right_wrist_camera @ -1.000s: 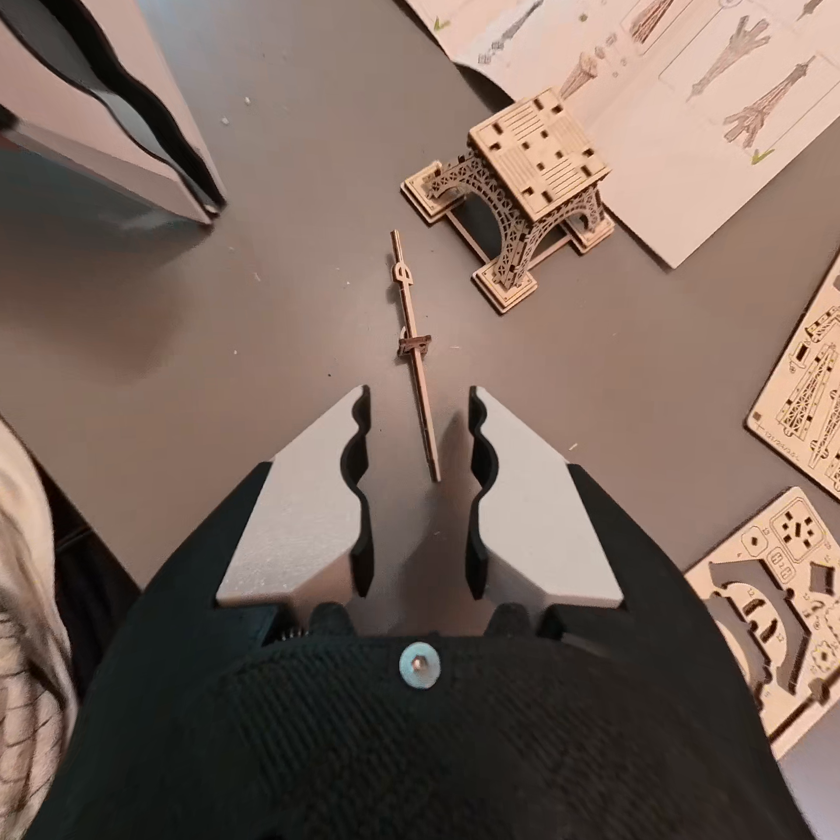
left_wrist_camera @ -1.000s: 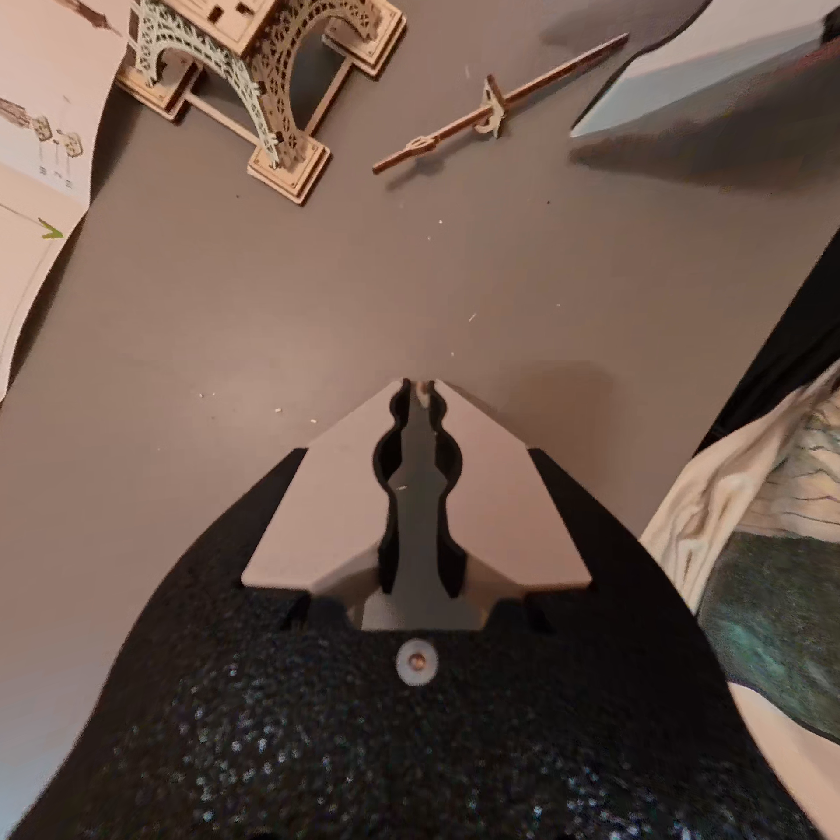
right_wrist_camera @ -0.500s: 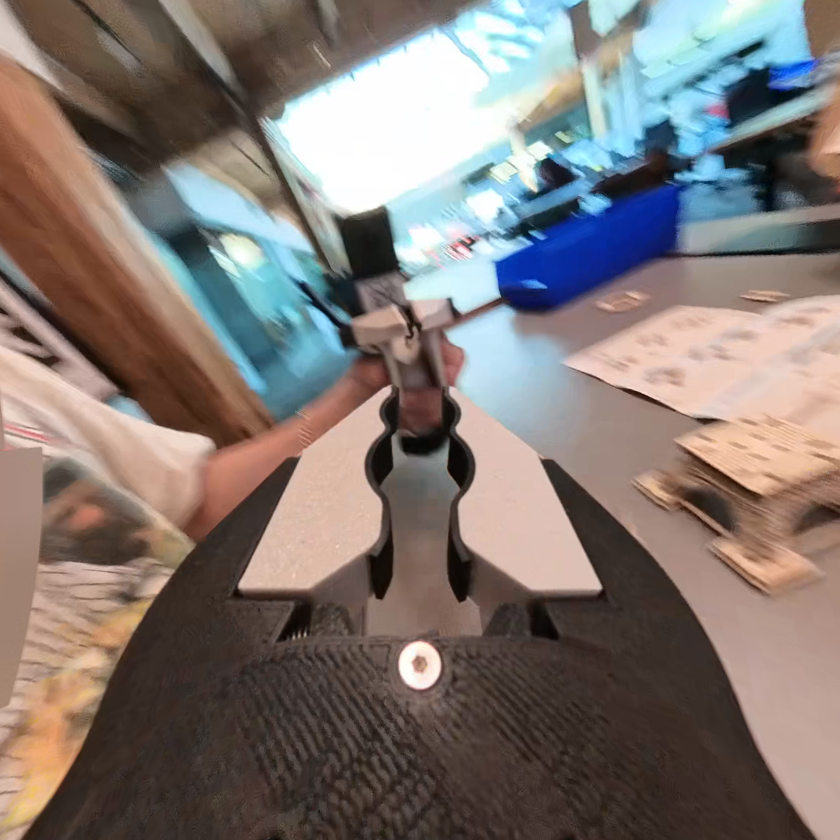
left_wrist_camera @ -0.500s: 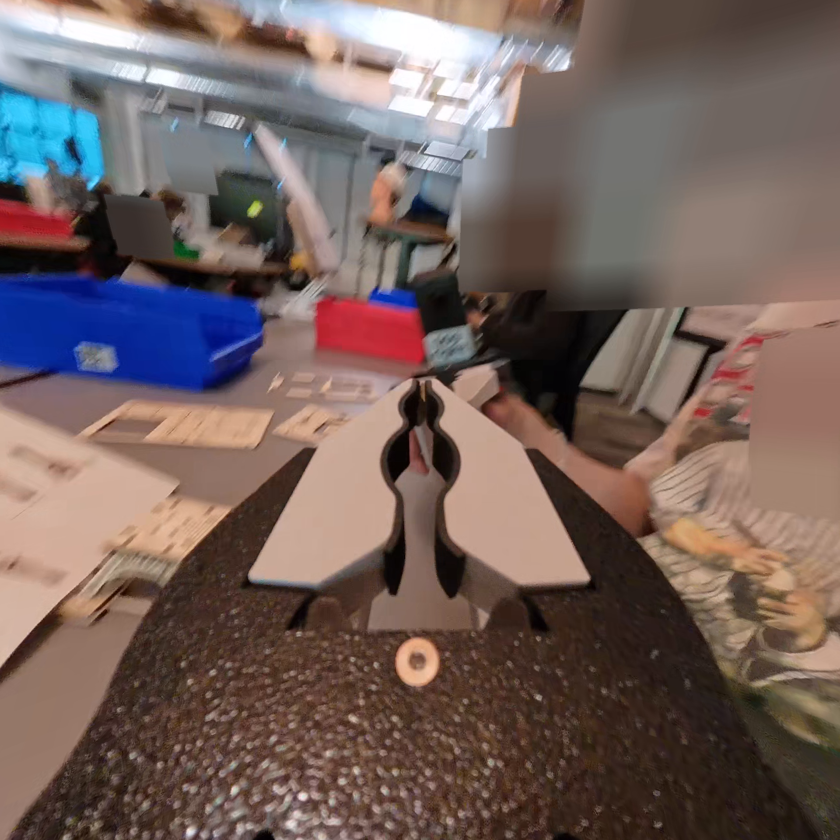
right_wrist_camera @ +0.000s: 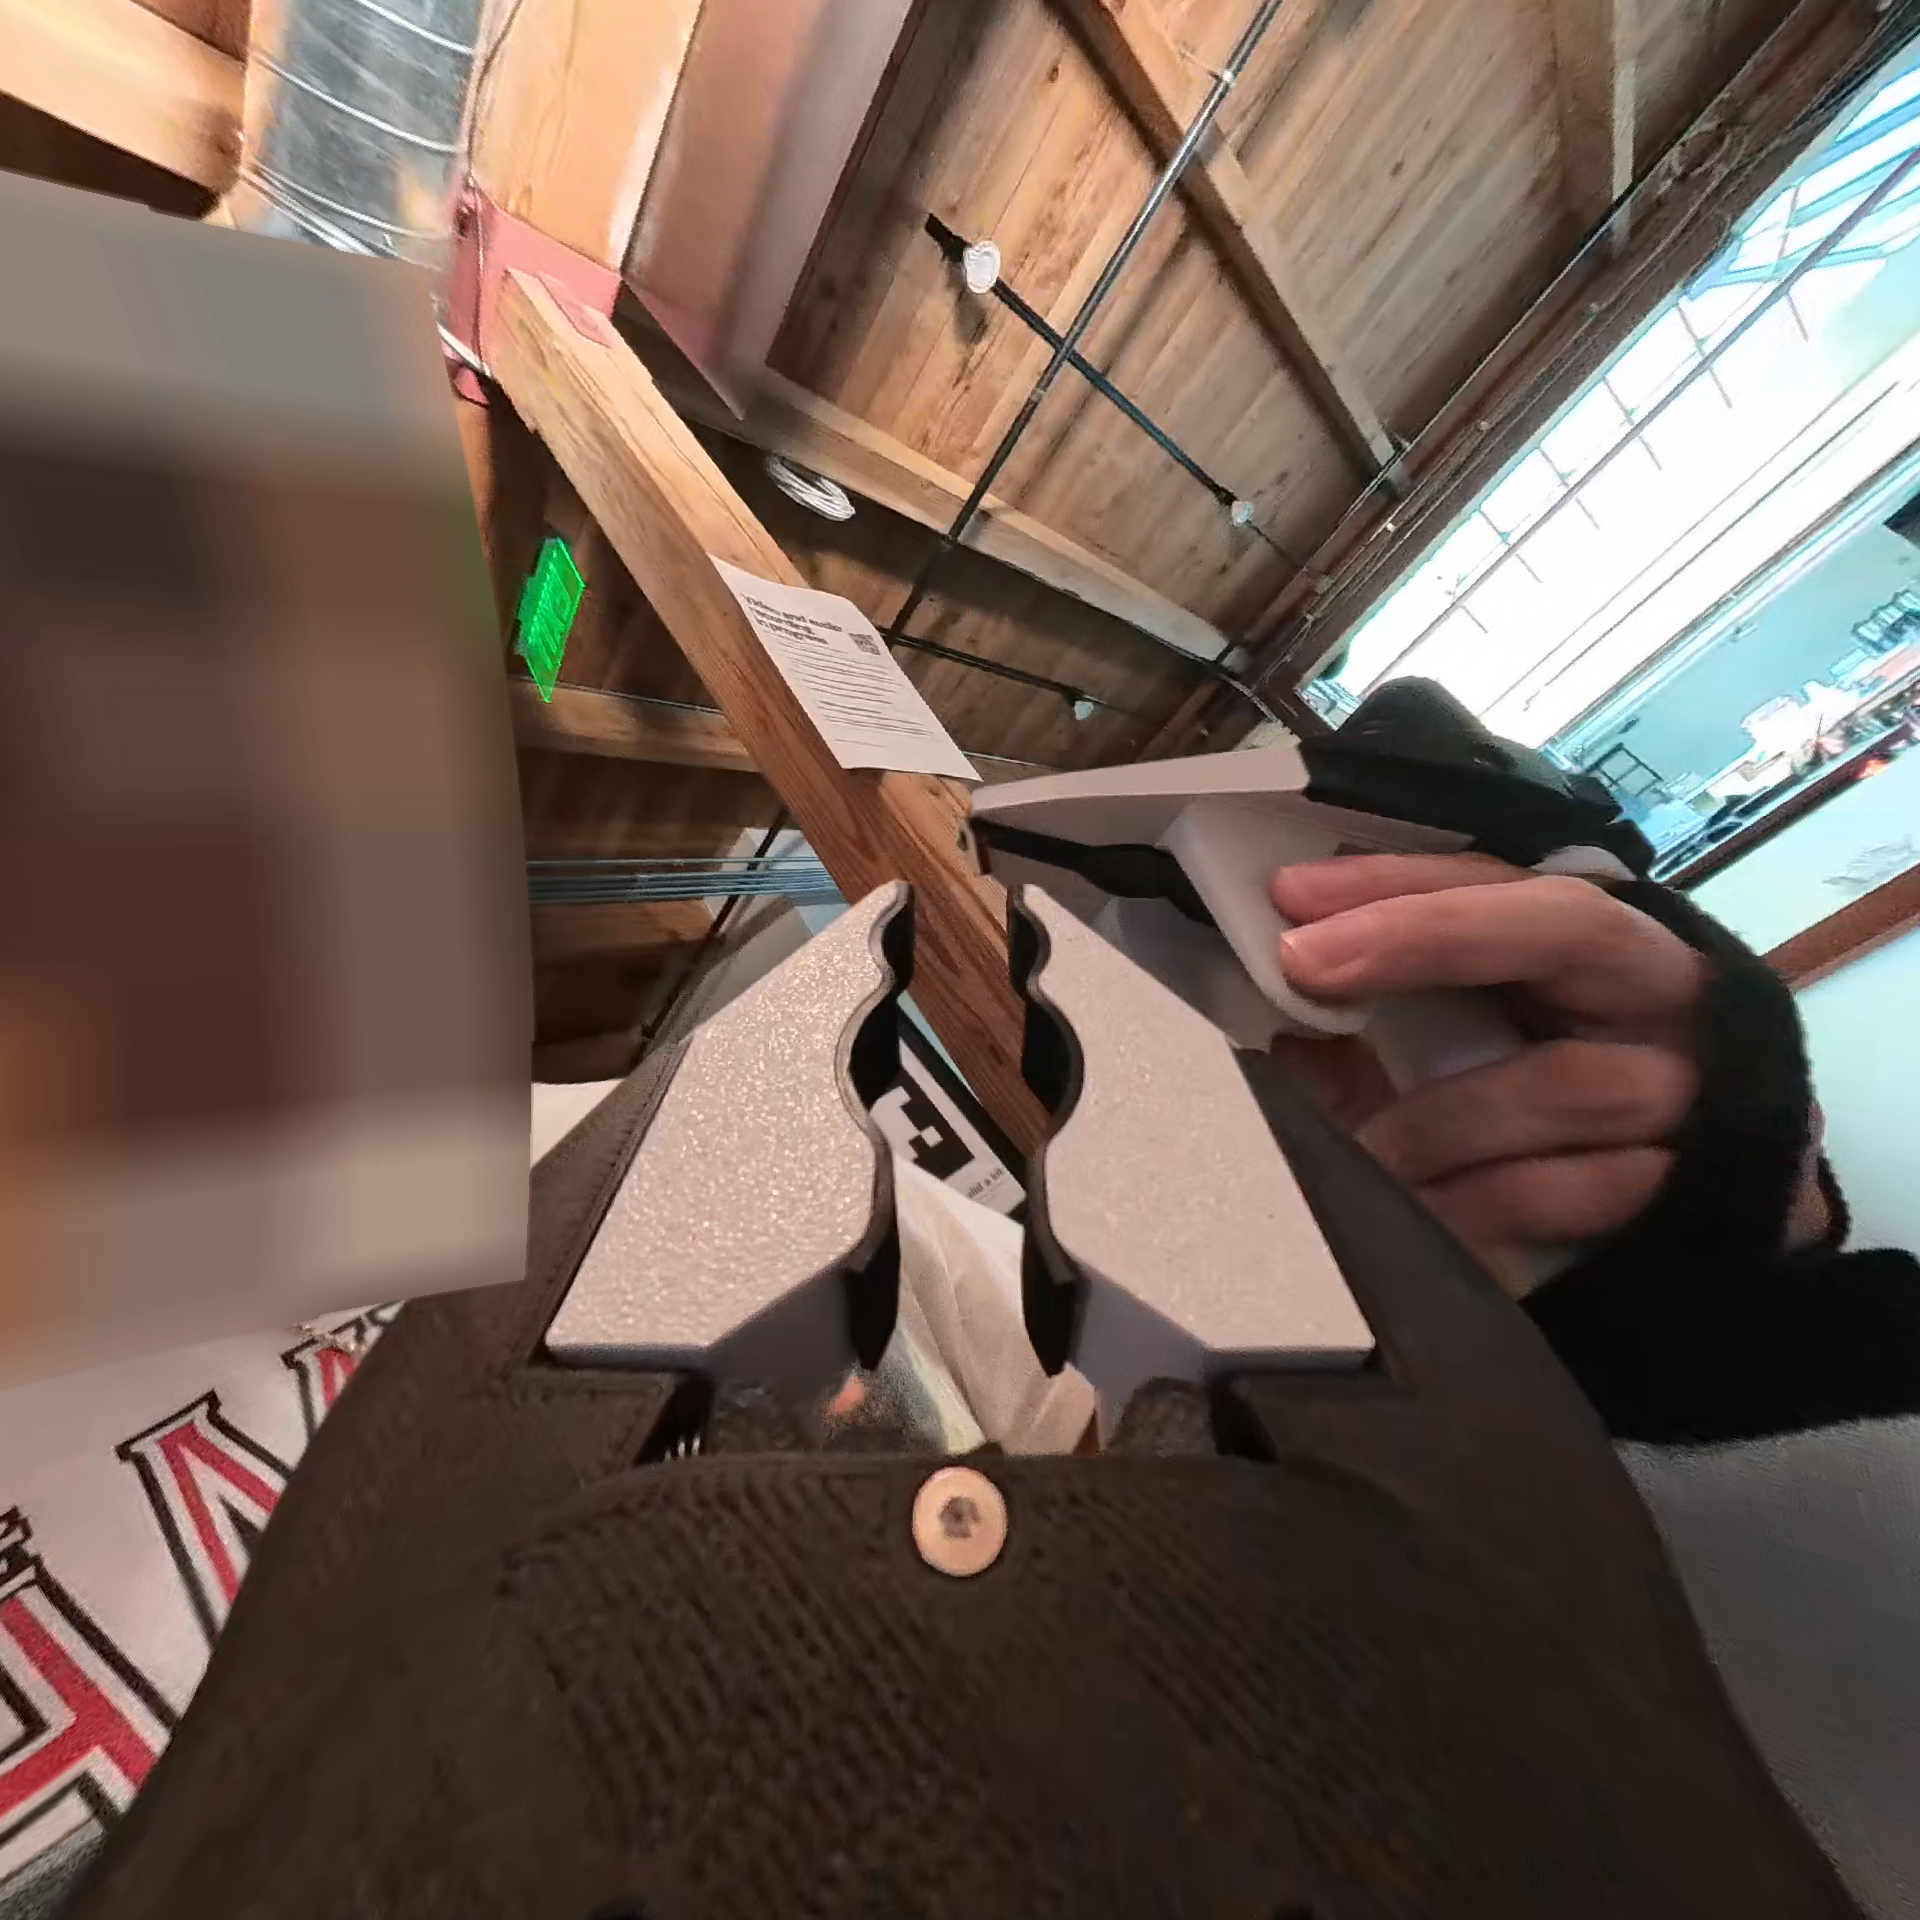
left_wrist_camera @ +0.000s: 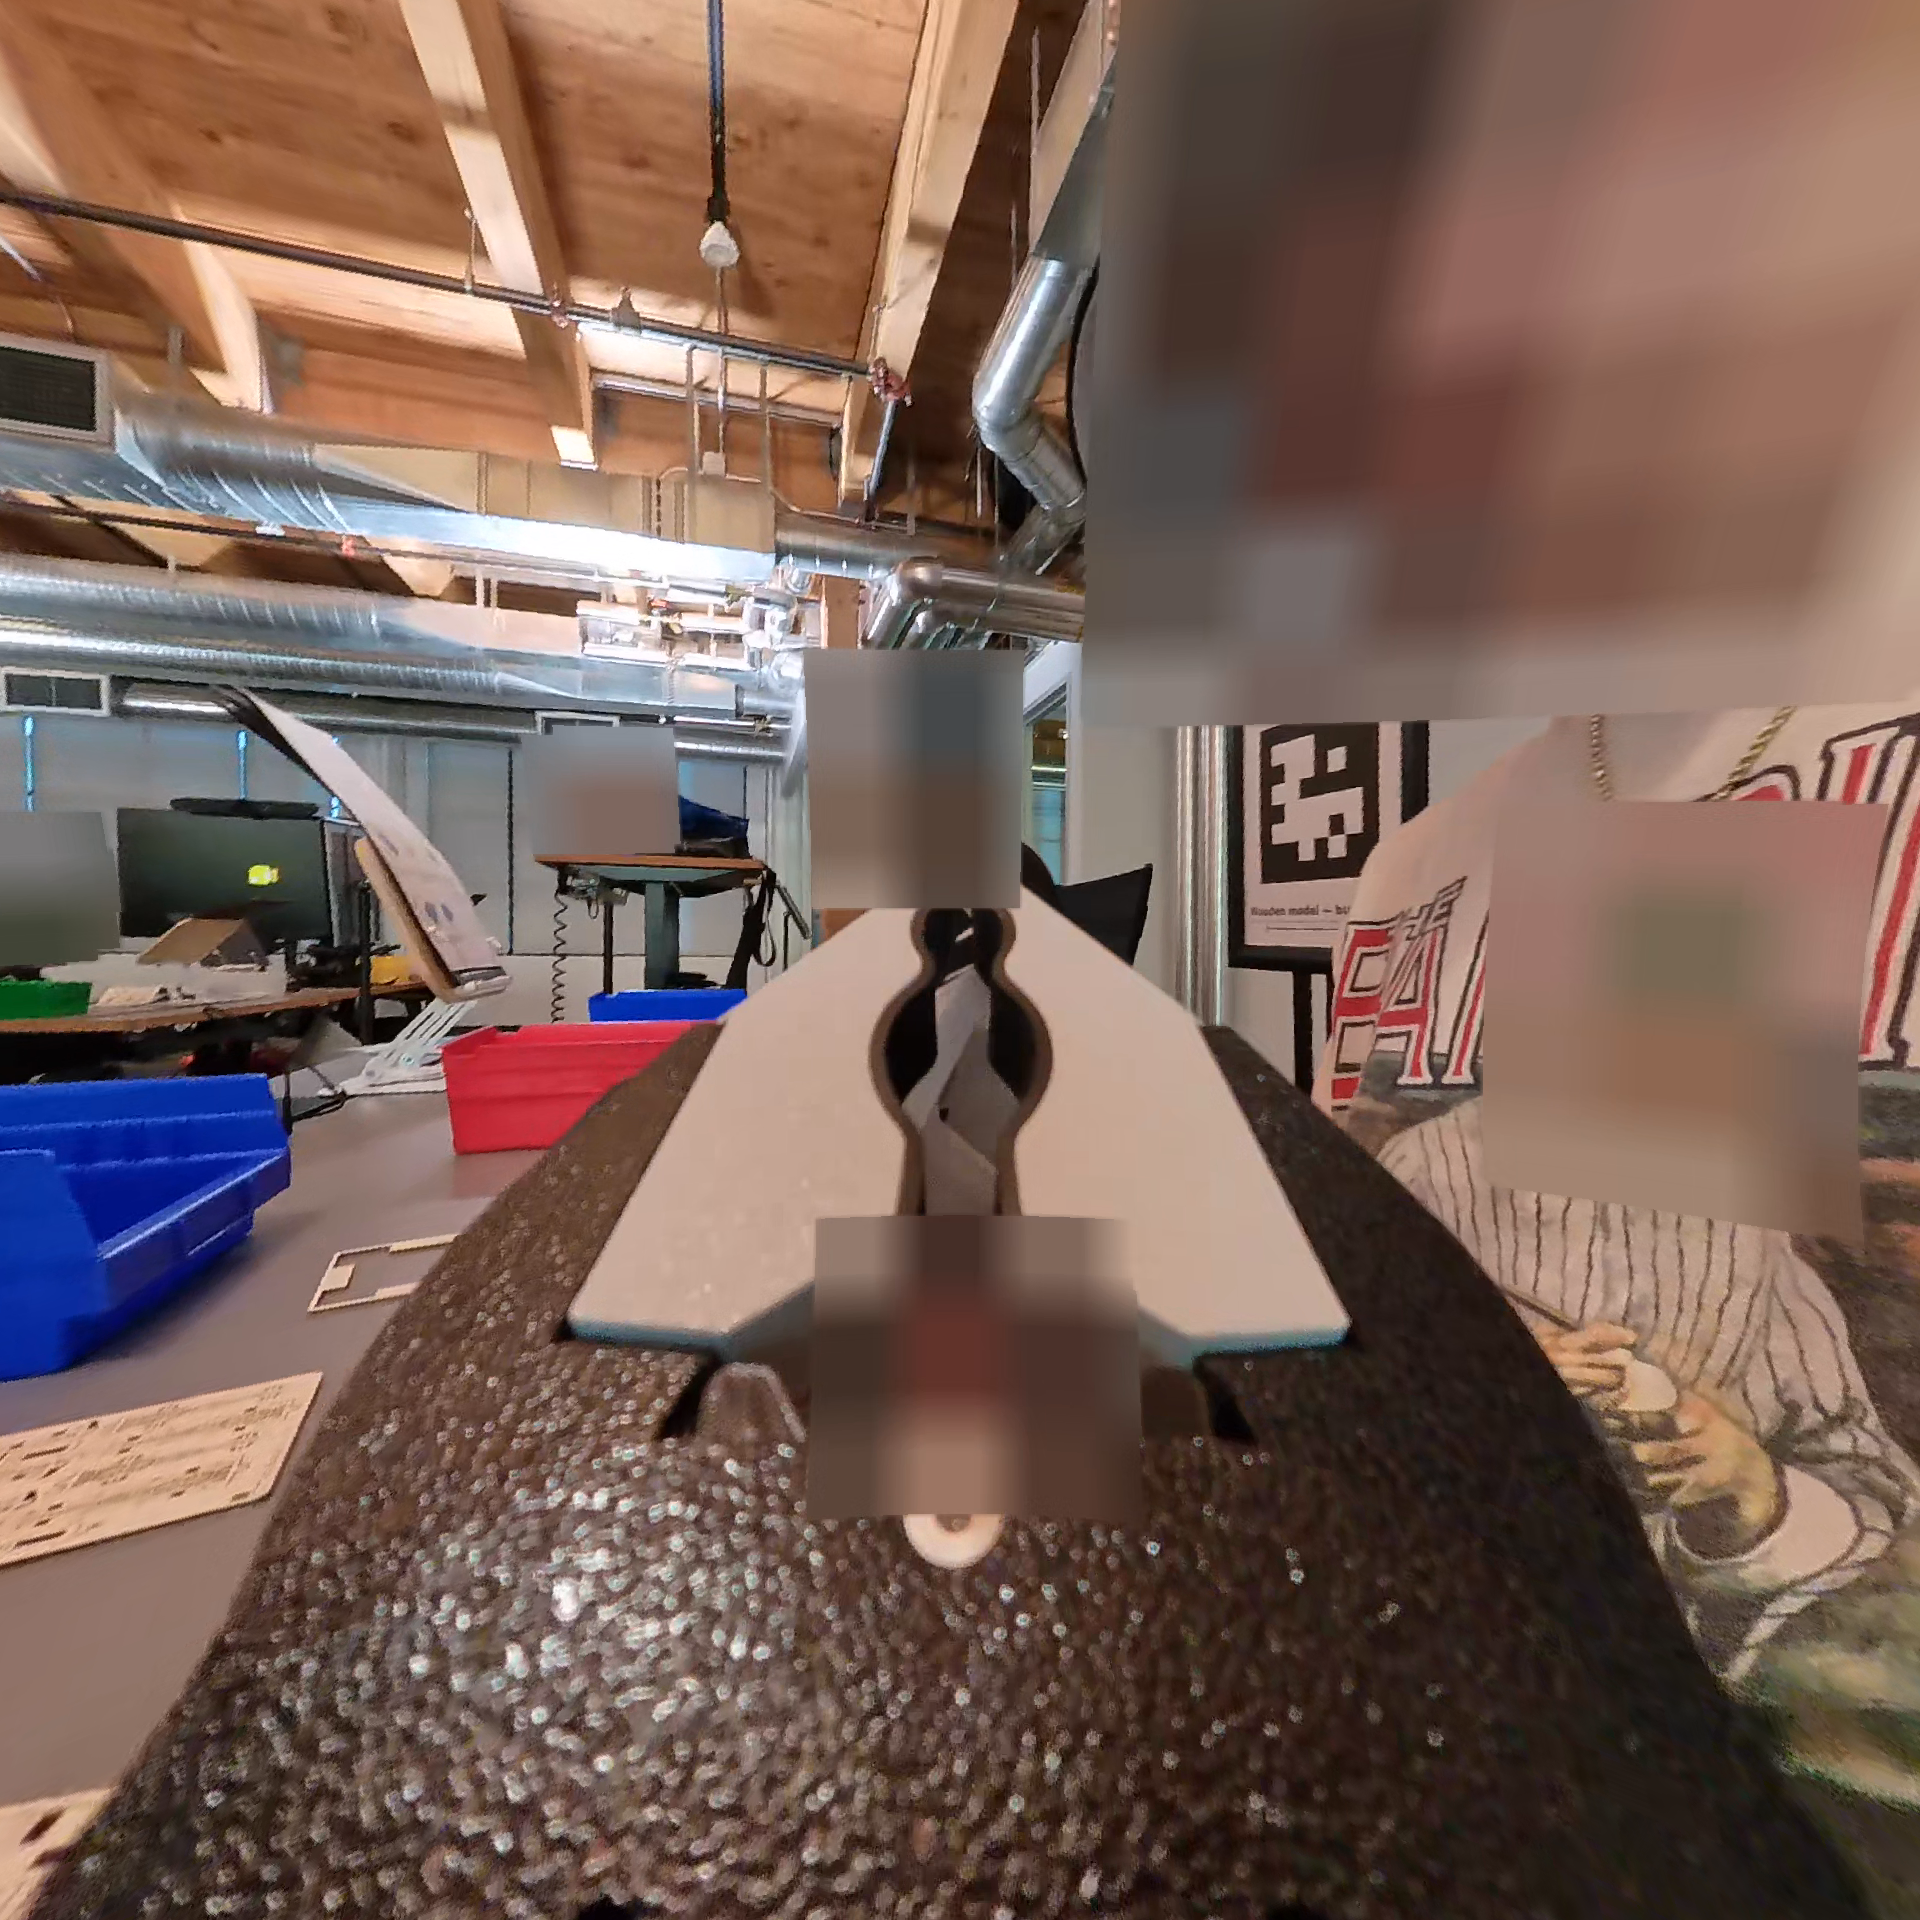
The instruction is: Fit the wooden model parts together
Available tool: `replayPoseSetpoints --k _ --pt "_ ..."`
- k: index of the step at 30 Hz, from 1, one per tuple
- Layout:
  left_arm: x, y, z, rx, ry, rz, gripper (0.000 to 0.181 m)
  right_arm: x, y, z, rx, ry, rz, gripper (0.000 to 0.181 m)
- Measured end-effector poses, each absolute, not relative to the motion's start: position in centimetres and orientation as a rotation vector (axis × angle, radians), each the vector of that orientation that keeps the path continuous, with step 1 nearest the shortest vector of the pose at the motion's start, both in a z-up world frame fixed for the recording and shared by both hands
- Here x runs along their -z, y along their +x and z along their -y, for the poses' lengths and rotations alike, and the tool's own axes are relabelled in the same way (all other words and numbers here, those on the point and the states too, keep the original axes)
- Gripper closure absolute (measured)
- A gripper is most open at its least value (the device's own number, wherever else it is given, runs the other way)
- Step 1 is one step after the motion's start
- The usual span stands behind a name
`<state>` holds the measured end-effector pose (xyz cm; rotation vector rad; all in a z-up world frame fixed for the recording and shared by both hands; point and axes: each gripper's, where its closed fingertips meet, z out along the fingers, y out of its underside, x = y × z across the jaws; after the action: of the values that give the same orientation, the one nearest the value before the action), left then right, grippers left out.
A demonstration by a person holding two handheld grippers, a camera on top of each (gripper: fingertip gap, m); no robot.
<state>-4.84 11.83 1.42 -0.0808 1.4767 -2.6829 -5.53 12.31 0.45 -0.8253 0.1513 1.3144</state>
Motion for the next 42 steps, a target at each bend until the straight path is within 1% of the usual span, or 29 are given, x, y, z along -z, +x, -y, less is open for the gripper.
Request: replayPoseSetpoints --k 3,7,15,19,23,27,31,37,42 --pt "-1.2 -4.8 -11.6 2.67 -0.071 -1.485 0.181 -0.2 -5.7 -12.8 -1.331 -0.827 -0.168 0.168" --pt "-0.9 -4.8 -11.7 2.65 -0.075 -1.497 0.181 -0.2 -5.4 -12.7 -1.346 -0.799 -0.172 0.18" --pt "-0.5 -4.6 -12.1 2.564 -0.082 -1.531 0.181 0.0 -5.2 -13.1 -1.312 -0.814 -0.201 0.18" --pt "-0.3 -4.3 -12.2 2.504 -0.097 -1.568 0.181 0.2 -4.9 -13.3 -1.226 -0.834 -0.201 0.18" --pt "0.5 -3.1 -12.6 2.35 -0.195 -1.656 0.18 1.1 -3.5 -13.5 -1.025 -0.929 -0.229 0.181" --pt "1.4 -1.6 -13.3 2.175 -0.352 -1.769 0.17 3.1 -1.3 -13.9 -0.519 -1.175 -0.22 0.181" --pt "2.6 0.1 -13.6 1.99 -0.539 -1.896 0.173 4.2 0.2 -13.7 -0.137 -1.332 -0.161 0.18" --pt "4.5 0.3 -12.4 1.82 -0.558 -2.063 0.172 4.9 0.4 -13.9 0.023 -1.407 -0.109 0.18" --pt "4.6 0.3 -12.5 1.829 -0.566 -2.06 0.179 4.9 -0.1 -14.1 0.02 -1.42 -0.076 0.18"
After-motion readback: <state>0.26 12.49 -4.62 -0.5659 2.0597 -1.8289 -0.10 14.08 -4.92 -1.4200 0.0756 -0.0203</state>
